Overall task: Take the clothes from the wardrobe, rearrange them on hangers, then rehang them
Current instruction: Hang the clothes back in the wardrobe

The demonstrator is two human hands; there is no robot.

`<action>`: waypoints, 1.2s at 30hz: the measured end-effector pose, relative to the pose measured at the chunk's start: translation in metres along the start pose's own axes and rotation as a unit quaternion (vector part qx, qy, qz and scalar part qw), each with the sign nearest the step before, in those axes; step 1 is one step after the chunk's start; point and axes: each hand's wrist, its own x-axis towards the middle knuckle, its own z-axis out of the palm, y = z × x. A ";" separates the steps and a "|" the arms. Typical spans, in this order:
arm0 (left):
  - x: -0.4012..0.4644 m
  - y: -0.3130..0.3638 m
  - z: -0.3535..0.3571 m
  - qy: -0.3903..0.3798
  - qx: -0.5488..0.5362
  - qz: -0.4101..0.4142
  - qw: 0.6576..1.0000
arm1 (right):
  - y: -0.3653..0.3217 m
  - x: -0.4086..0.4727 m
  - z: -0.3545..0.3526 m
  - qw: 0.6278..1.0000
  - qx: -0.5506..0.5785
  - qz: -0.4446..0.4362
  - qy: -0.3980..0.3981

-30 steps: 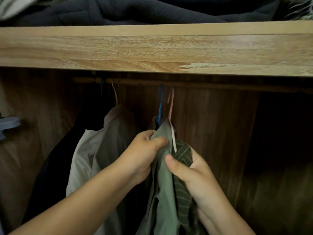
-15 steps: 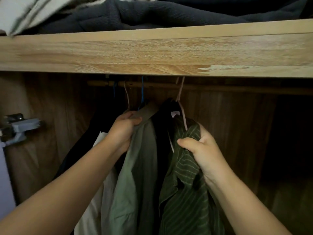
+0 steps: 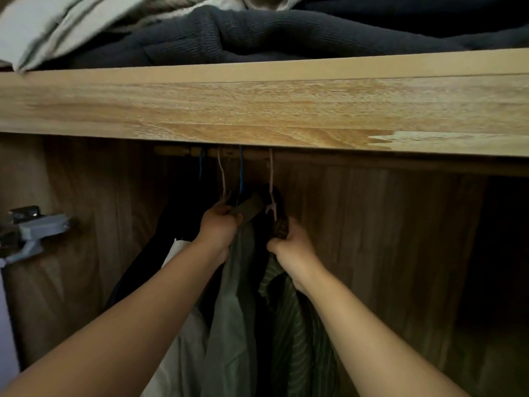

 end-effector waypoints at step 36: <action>-0.233 -0.103 -0.150 -0.240 0.507 -0.037 0.827 | 0.086 -0.242 -0.031 0.781 -0.462 0.245 -0.341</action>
